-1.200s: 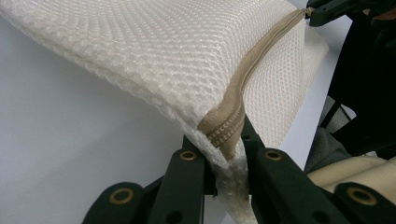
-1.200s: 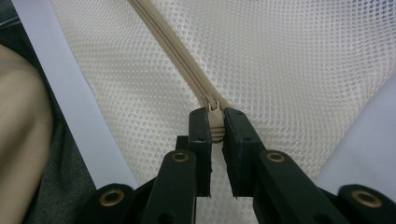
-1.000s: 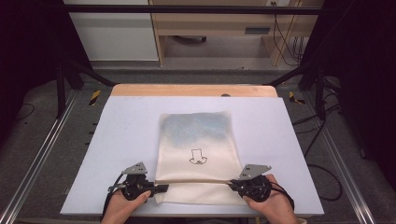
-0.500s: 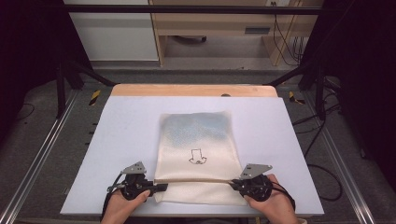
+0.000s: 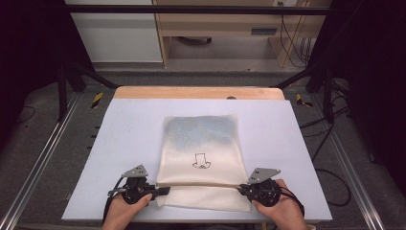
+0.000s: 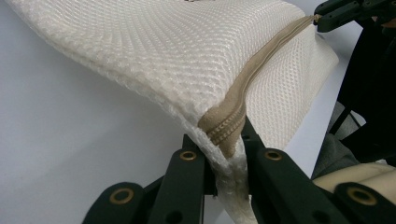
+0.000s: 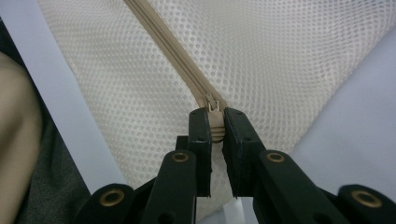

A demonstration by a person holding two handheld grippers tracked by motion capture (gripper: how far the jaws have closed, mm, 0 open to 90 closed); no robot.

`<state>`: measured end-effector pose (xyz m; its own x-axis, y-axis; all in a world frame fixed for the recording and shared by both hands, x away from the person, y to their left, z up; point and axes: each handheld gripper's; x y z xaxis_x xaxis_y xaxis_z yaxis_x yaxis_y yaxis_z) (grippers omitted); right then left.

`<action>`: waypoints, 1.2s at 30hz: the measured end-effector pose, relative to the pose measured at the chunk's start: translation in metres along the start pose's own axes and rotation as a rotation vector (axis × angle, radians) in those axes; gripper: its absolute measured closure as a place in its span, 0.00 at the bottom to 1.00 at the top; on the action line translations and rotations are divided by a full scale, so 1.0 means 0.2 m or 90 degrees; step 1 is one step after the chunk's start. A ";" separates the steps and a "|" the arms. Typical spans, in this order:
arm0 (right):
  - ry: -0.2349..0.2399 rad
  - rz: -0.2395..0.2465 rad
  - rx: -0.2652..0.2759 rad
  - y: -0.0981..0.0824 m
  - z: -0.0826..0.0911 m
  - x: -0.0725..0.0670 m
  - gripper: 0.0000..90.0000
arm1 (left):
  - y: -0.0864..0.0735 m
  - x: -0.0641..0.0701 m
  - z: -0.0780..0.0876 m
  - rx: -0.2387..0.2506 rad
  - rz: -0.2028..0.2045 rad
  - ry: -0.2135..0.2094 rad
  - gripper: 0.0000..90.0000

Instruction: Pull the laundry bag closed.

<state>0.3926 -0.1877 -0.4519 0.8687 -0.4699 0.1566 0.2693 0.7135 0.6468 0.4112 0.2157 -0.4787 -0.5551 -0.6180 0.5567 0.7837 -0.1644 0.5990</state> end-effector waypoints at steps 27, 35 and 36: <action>-0.009 -0.056 -0.025 -0.07 0.03 0.04 0.91 | 0.00 0.01 -0.01 -0.005 -0.001 -0.003 0.93; -0.011 -0.055 -0.026 -0.07 0.03 0.05 0.91 | -0.01 0.01 -0.01 -0.006 -0.004 0.006 0.91; -0.014 -0.052 -0.026 -0.07 0.03 0.05 0.91 | -0.01 0.01 -0.01 -0.007 -0.009 0.018 0.88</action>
Point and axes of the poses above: each handheld gripper's, and its own axes: z roughly backward along the jaws, y roughly out of its top, x roughly to its right, and after that the axes turned 14 degrees about z, right-handed
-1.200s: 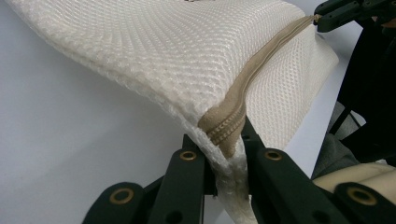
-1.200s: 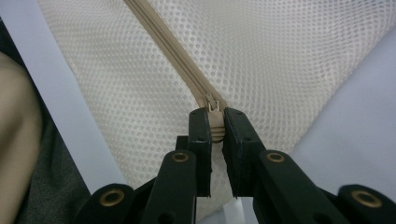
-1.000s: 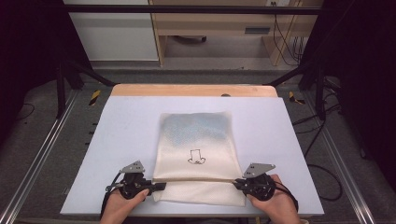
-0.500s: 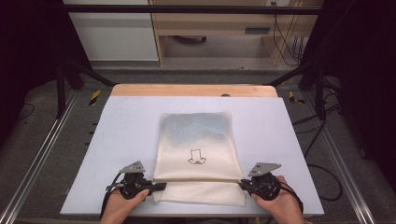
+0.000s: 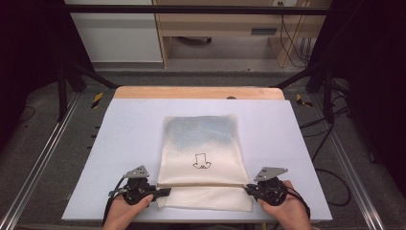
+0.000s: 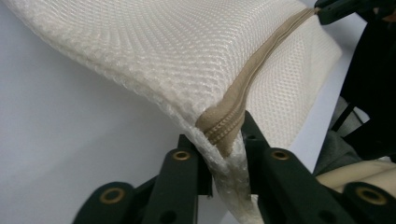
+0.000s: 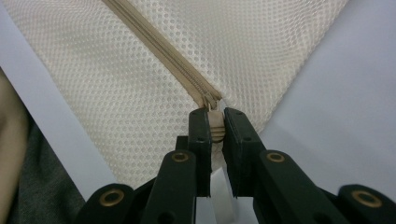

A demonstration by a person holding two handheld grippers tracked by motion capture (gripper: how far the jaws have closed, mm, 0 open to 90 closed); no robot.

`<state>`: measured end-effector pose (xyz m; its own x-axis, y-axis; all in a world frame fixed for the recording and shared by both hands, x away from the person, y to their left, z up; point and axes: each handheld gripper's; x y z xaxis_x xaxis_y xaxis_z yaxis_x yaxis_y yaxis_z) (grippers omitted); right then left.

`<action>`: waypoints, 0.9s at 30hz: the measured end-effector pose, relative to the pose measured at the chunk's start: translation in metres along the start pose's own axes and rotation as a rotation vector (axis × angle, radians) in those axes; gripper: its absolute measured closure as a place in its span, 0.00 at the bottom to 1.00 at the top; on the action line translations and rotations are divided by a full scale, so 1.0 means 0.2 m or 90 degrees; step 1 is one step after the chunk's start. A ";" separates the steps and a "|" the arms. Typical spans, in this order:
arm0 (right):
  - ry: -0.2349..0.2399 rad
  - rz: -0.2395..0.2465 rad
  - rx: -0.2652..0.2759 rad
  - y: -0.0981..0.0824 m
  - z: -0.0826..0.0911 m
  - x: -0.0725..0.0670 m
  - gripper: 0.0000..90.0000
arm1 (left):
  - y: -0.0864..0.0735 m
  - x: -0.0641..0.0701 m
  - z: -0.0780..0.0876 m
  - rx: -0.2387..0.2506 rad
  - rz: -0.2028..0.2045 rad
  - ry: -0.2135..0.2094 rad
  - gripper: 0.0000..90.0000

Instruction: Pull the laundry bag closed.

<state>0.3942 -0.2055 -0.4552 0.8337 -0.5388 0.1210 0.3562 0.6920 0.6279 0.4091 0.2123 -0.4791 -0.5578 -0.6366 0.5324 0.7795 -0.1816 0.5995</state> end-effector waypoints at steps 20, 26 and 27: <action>-0.205 -0.090 0.111 0.20 0.04 0.09 0.11 | 0.06 -0.06 0.29 0.155 -0.041 0.230 0.06; -0.227 -0.090 0.125 0.26 0.07 0.15 0.10 | 0.08 -0.10 0.38 0.185 -0.069 0.280 0.06; -0.231 -0.091 0.130 0.26 0.07 0.16 0.10 | 0.08 -0.11 0.39 0.190 -0.068 0.282 0.06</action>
Point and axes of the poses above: each handheld gripper's, and its own axes: z roughly backward along the jaws, y roughly out of its top, x roughly to its right, and after that the axes turned 14 degrees about z, right-handed
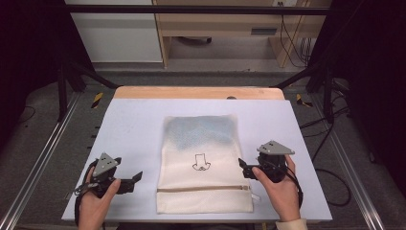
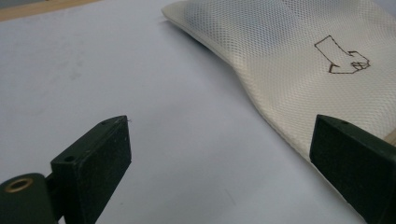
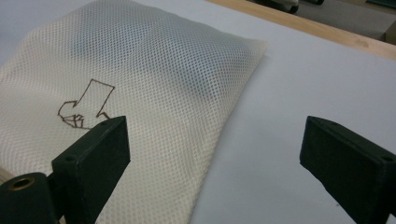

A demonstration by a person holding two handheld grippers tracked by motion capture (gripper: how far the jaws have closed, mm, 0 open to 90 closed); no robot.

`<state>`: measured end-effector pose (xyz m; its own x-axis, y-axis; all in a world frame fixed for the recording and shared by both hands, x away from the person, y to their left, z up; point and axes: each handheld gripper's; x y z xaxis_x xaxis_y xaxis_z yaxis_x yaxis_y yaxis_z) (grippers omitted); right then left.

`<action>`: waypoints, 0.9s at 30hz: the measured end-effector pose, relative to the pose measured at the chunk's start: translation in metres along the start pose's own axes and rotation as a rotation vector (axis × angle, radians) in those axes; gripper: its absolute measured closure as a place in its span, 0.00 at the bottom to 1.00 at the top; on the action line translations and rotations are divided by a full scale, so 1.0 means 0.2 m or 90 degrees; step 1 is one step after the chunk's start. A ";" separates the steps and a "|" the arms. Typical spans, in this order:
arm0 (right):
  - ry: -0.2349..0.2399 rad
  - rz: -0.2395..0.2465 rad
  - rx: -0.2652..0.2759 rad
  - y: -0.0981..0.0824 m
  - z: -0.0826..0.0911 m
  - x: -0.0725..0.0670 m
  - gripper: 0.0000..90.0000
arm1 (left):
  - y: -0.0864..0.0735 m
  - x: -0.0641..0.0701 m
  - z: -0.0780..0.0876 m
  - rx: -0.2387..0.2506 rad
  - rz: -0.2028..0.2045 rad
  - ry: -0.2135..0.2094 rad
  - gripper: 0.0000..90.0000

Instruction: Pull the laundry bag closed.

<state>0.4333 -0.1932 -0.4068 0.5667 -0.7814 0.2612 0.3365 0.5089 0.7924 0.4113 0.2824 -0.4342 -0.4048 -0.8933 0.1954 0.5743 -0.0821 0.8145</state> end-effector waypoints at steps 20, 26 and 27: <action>-0.087 -0.022 0.017 -0.03 0.00 0.18 0.12 | 0.07 -0.24 -0.01 0.077 0.002 0.061 0.06; -0.089 -0.044 0.003 -0.12 0.00 0.23 0.10 | 0.09 -0.29 -0.01 0.093 0.002 0.069 0.06; -0.091 -0.048 0.001 -0.12 0.00 0.24 0.10 | 0.09 -0.30 -0.01 0.090 0.004 0.063 0.06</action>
Point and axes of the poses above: each handheld gripper's, and its own axes: z roughly backward along the jaws, y roughly out of its top, x roughly to its right, and after that the axes turned 14 degrees about z, right-handed
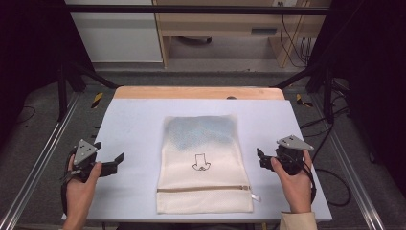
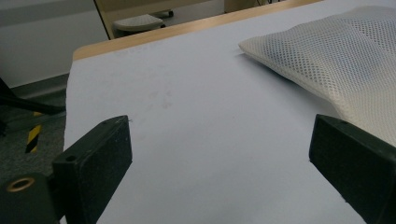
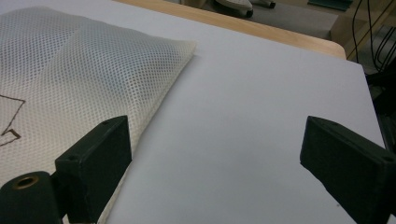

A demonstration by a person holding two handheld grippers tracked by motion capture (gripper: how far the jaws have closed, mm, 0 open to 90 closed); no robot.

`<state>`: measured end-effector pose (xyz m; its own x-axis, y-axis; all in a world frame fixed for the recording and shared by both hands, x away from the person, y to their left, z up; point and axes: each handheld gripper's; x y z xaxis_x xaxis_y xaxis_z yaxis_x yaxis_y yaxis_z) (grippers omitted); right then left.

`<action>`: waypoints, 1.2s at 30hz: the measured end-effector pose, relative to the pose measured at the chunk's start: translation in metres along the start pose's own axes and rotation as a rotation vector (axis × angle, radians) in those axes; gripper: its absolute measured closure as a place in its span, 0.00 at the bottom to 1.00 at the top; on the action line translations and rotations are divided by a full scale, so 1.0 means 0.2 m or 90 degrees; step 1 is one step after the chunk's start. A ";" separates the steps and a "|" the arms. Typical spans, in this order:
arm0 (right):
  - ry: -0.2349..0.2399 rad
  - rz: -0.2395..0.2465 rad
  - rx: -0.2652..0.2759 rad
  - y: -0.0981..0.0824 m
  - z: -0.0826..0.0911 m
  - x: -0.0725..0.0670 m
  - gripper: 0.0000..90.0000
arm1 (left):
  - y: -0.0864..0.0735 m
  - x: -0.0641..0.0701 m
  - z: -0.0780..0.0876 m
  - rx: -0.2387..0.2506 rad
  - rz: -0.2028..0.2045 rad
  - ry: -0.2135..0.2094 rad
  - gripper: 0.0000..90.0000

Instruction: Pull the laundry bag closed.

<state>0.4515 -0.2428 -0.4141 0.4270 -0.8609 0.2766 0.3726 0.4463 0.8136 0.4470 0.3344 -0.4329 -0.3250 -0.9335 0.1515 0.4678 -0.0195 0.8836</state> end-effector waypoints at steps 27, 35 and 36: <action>-0.017 -0.028 -0.003 -0.26 -0.09 0.06 0.11 | -0.09 -0.11 -0.17 -0.051 -0.003 0.004 0.05; 0.004 -0.049 -0.017 -0.30 -0.13 0.06 0.11 | -0.12 -0.07 -0.21 -0.048 -0.023 0.000 0.05; 0.003 -0.048 -0.018 -0.30 -0.13 0.06 0.11 | -0.12 -0.06 -0.21 -0.052 -0.027 -0.003 0.05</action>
<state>0.4560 -0.2741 -0.4728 0.4010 -0.8912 0.2119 0.4277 0.3867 0.8170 0.4750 0.3310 -0.4751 -0.3500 -0.9293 0.1176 0.5189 -0.0879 0.8503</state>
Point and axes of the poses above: each handheld gripper's, and its own axes: z roughly backward along the jaws, y roughly out of its top, x roughly to its right, and after that the axes turned 14 degrees about z, right-handed
